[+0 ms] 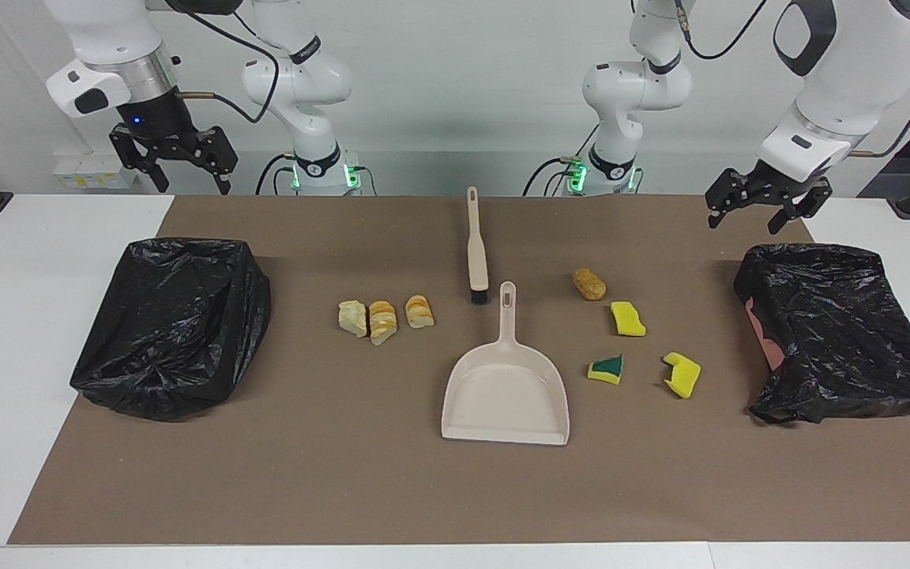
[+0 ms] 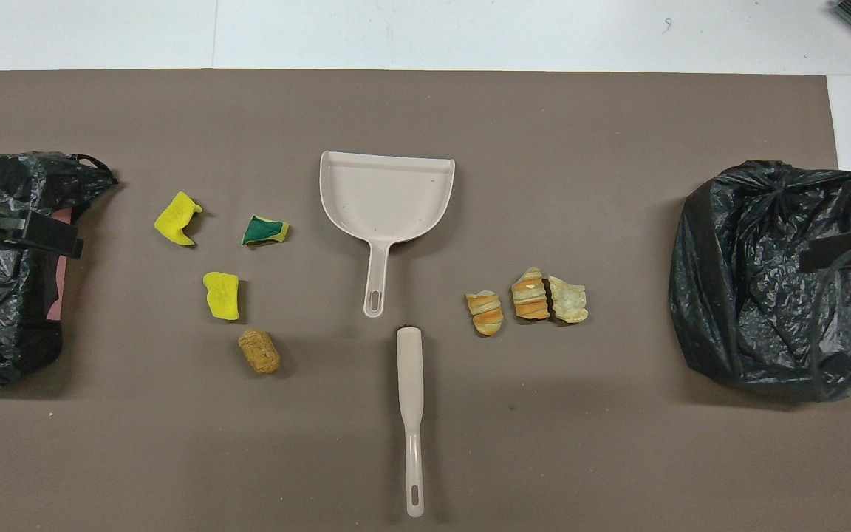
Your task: Sweep and dump trash in bin
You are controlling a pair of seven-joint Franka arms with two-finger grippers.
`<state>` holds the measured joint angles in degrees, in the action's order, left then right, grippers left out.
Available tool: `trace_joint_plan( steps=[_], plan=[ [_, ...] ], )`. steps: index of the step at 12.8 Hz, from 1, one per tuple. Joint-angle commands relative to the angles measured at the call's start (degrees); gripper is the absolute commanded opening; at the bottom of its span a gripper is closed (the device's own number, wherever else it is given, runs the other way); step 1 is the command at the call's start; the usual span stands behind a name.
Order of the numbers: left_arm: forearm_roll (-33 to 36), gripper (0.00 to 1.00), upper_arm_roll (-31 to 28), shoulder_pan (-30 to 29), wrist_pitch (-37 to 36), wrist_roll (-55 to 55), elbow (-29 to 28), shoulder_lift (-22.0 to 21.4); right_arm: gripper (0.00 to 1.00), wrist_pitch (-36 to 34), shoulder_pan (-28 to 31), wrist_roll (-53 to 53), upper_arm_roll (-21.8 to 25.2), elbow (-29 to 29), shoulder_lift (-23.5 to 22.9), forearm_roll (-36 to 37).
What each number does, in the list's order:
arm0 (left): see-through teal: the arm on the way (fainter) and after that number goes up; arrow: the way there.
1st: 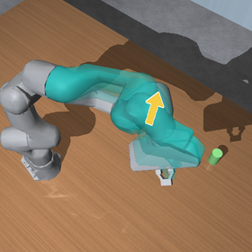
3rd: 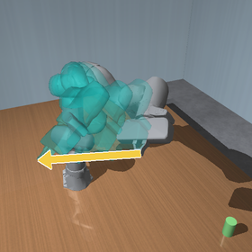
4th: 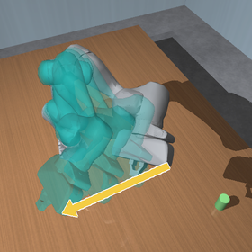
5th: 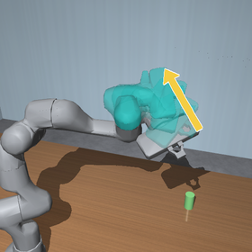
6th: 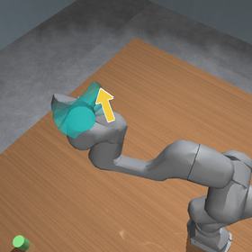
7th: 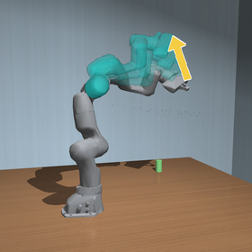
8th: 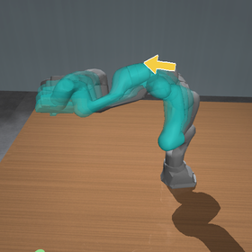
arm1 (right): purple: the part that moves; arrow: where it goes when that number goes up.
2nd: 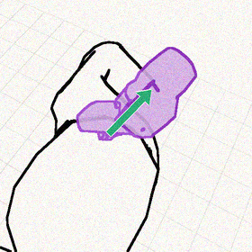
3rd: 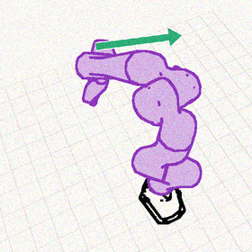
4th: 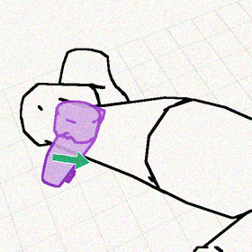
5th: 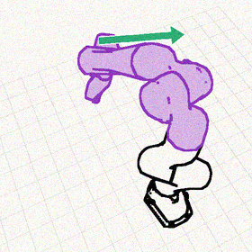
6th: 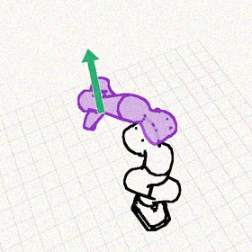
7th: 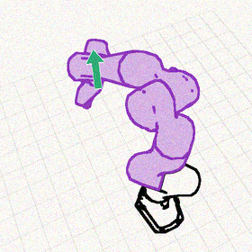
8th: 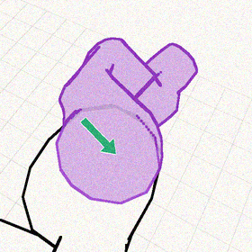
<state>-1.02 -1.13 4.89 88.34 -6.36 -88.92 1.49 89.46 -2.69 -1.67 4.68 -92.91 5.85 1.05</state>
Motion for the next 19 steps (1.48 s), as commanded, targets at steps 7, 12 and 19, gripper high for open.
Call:
trace_joint_plan(
  steps=[7, 12, 19],
  plan=[
    [0.2, 1.00, 0.2, -0.4, -1.6, -0.6, 0.7, -1.1, 1.00, 0.4, 0.5, 1.0, -0.4, -1.2, 1.2, -1.0],
    [0.1, 1.00, 0.5, 0.6, -0.6, -0.8, -2.1, -1.1, 1.00, 0.4, 0.5, 0.9, -0.4, -1.2, 1.2, -1.0],
    [-3.2, 1.00, 0.9, 8.8, 10.6, 3.2, -13.0, -2.0, 1.00, 1.2, 0.5, 0.5, -0.9, -1.2, 1.2, -0.9]
  ],
)
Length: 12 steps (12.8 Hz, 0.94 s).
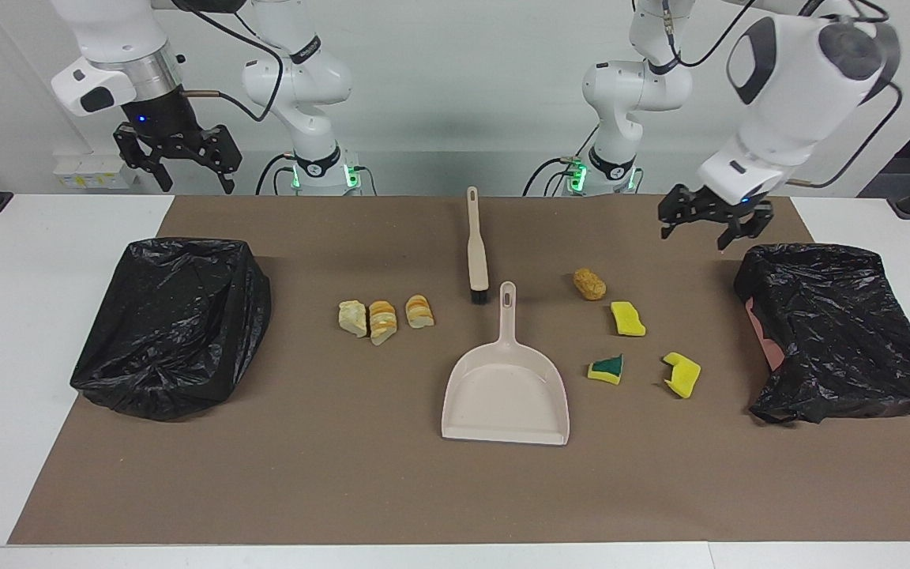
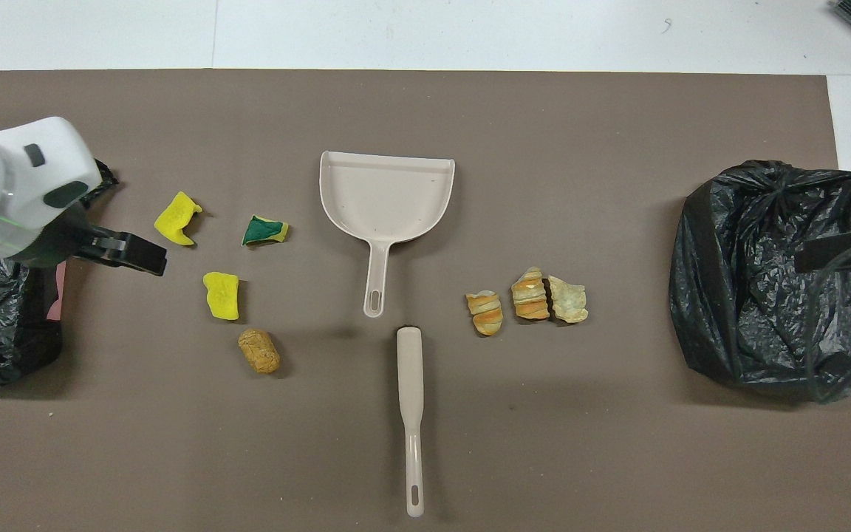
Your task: Sweep and dump trash in bin
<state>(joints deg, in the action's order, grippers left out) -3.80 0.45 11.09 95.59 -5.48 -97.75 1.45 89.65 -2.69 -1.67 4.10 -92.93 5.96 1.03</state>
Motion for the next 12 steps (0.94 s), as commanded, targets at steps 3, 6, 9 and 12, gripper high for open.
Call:
trace_joint_plan(
  steps=[3, 6, 9, 12],
  plan=[
    [-0.5, 1.00, -0.6, 9.5, 7.0, 10.1, -9.5, -2.3, 1.00, 0.9, 0.5, 0.6, -0.3, -1.3, 1.1, -0.9],
    [-2.6, 1.00, -0.6, 15.6, 11.9, 19.2, -16.9, -5.6, 1.00, 0.6, 0.5, 0.6, -0.3, -1.3, 1.1, -0.9],
    [-4.6, 1.00, -0.7, 23.9, 15.6, 28.7, -21.2, -4.2, 1.00, 0.4, 0.6, 0.7, -0.3, -1.3, 1.1, -0.9],
    [-4.6, 1.00, -0.6, 32.2, 26.8, 38.6, -28.4, -4.0, 1.00, 0.4, 0.7, 0.8, -0.2, -1.1, 1.1, -0.9]
  ],
)
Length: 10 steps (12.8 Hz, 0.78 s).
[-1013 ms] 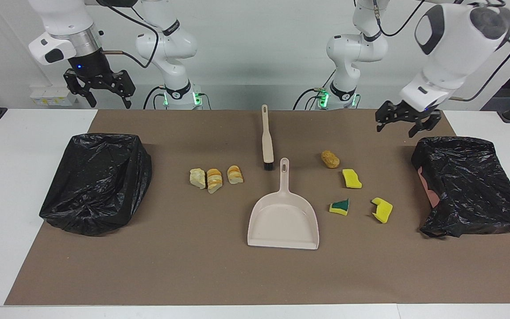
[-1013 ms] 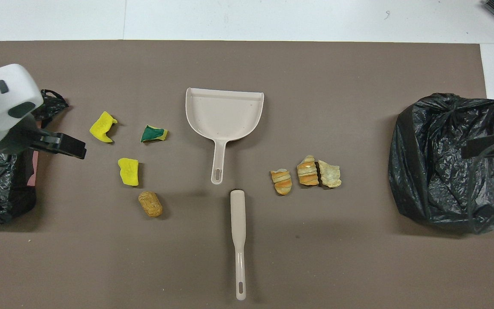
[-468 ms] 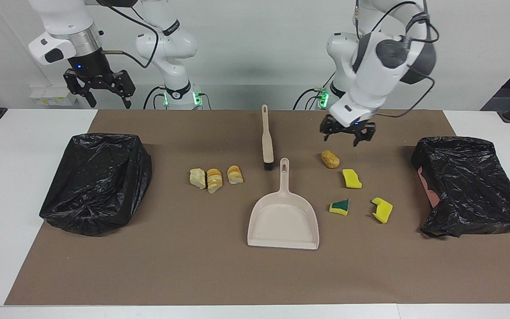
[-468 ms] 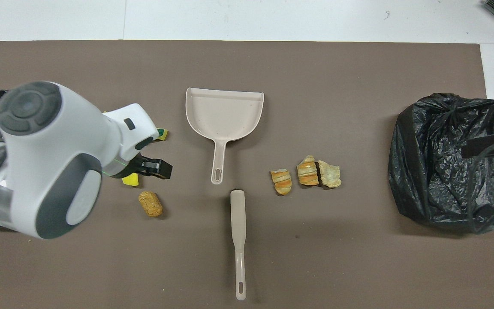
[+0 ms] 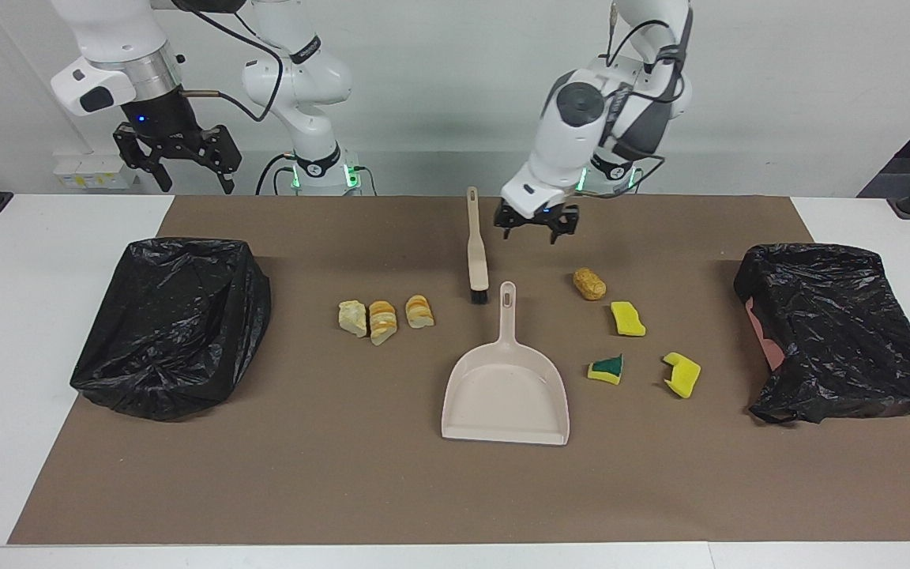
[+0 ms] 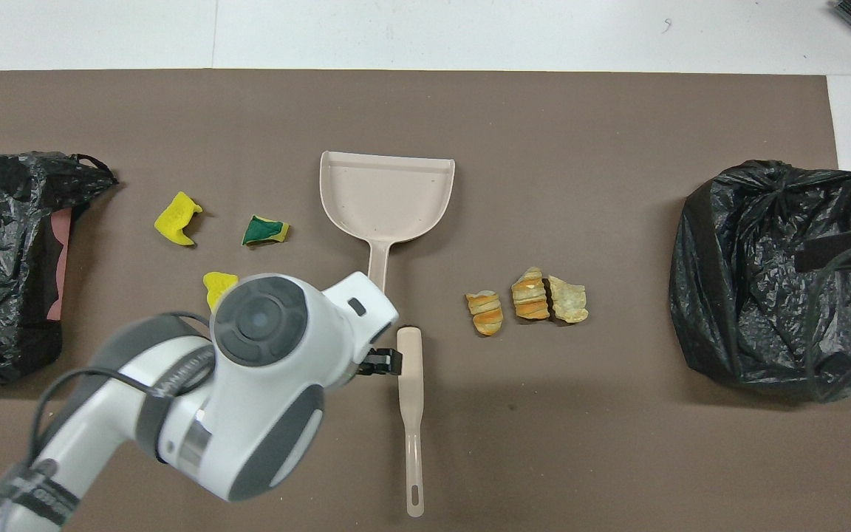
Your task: Sweep and dump trash in bin
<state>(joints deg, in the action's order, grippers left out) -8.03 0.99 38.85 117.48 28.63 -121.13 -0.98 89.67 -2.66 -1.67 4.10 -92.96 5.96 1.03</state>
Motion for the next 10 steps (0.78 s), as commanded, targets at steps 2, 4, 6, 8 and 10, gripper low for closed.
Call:
trace_joint_plan(
  steps=[2, 4, 6, 8, 10],
  plan=[
    [-0.4, 1.00, -1.2, 9.1, 7.0, 11.6, -7.0, -0.7, 1.00, 0.8, 0.6, 1.1, -0.2, -0.7, 0.8, -0.9],
    [-0.4, 1.00, -1.2, 10.9, 9.3, 12.1, -8.8, -0.7, 1.00, 0.5, 0.6, 1.6, -0.2, -0.8, 0.9, -0.8],
    [-0.4, 1.00, -1.2, 12.6, 9.3, 14.2, -9.4, -0.5, 1.00, -0.1, 0.5, 2.5, -0.4, -1.6, 1.6, -0.9],
    [-0.4, 0.97, -1.2, 13.3, 9.4, 14.5, -10.7, -0.9, 1.00, -0.2, 0.5, 2.4, -0.4, -2.4, 2.0, -0.9],
    [-0.9, 0.90, -1.1, 13.3, 9.4, 14.4, -10.9, -1.0, 1.00, -0.2, 0.6, 2.5, -0.4, -3.2, 2.1, -0.9]
  ],
)
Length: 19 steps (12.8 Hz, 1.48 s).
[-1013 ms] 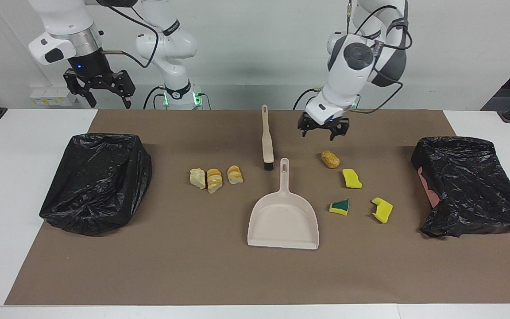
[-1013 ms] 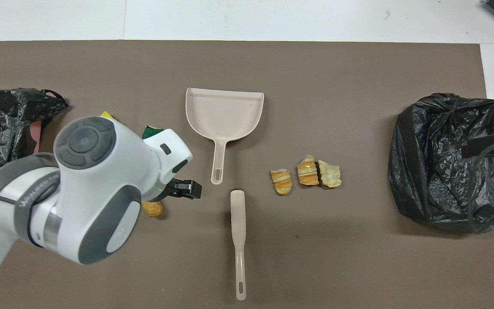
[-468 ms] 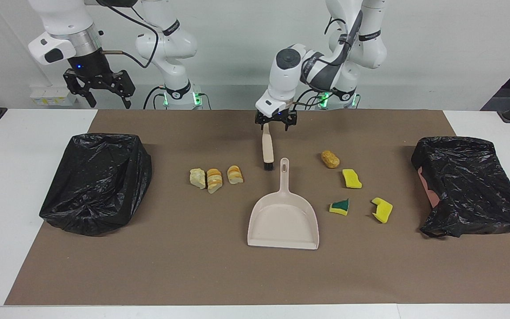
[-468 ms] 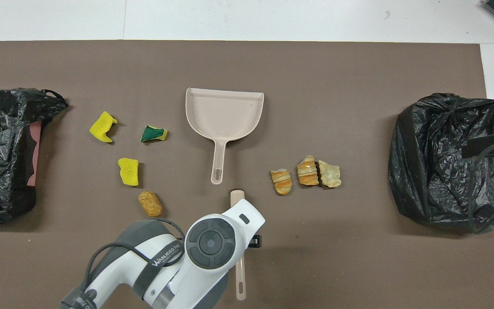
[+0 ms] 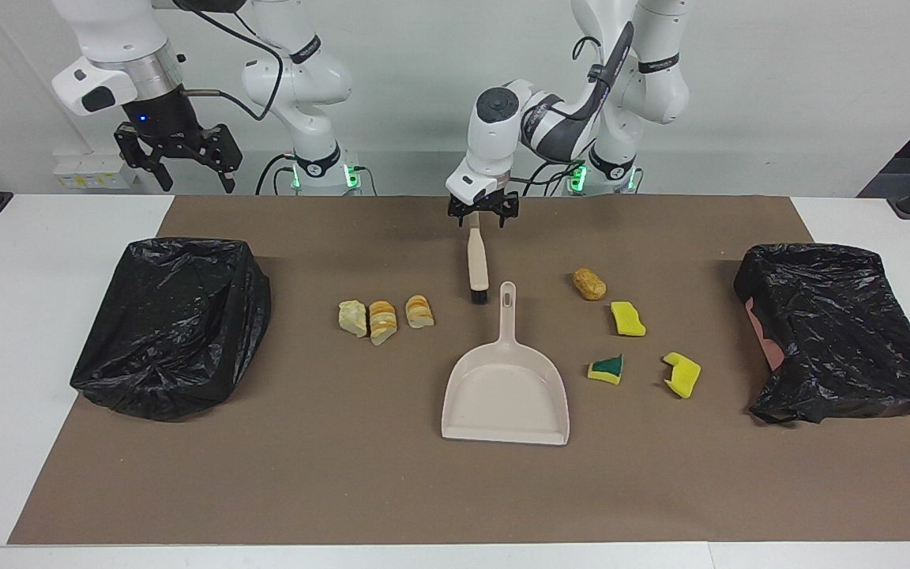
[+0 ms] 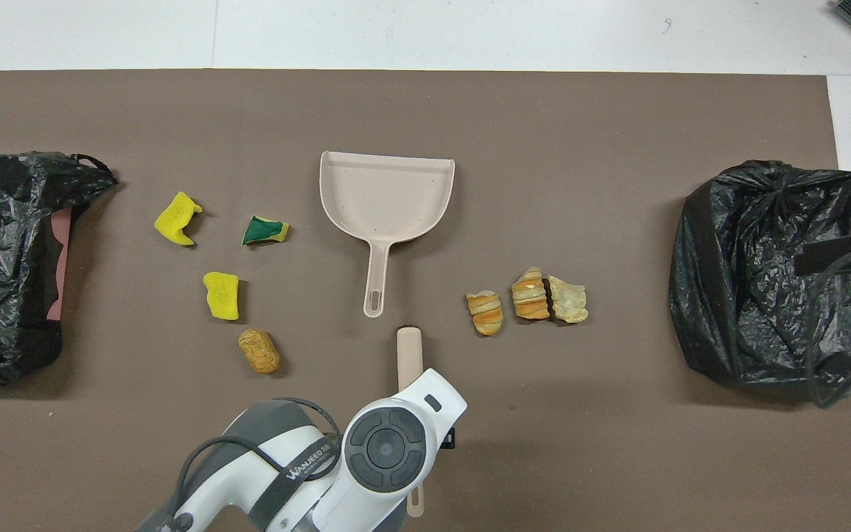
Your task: Sweep and dump trash in bin
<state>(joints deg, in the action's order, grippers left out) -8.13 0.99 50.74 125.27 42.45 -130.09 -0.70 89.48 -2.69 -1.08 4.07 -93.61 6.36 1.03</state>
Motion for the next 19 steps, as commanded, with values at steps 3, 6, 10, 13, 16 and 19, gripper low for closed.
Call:
trace_joint_plan(
  steps=[3, 6, 10, 13, 16, 19],
  plan=[
    [-2.0, 0.82, -1.1, 1.5, 1.6, 0.4, -1.9, -1.2, 1.00, 0.0, 0.6, 1.9, -0.4, -2.7, 1.8, -0.9],
    [-2.1, 0.79, -1.1, 1.6, 1.6, -0.3, -2.0, -0.9, 1.00, 0.0, 0.6, 1.9, -0.4, -2.7, 1.8, -0.9],
    [-3.0, 0.78, -0.9, 2.8, 1.6, -0.3, -2.2, -0.9, 1.00, 0.0, 0.7, 2.0, -0.3, -3.1, 1.8, -0.9],
    [-4.7, 0.76, -0.9, 3.0, 1.4, -0.4, -2.1, -0.9, 1.00, 0.1, 0.8, 2.0, -0.3, -3.1, 1.8, -0.9],
    [-4.8, 0.74, -0.9, 3.2, 1.4, -0.7, -2.1, -0.5, 1.00, 0.1, 0.8, 2.0, -0.3, -3.1, 1.8, -0.9],
    [-4.8, 0.66, -1.1, 3.1, 1.5, -0.7, -1.8, 0.9, 1.00, 0.1, 0.8, 2.0, -0.3, -3.1, 1.8, -0.9]
  ],
)
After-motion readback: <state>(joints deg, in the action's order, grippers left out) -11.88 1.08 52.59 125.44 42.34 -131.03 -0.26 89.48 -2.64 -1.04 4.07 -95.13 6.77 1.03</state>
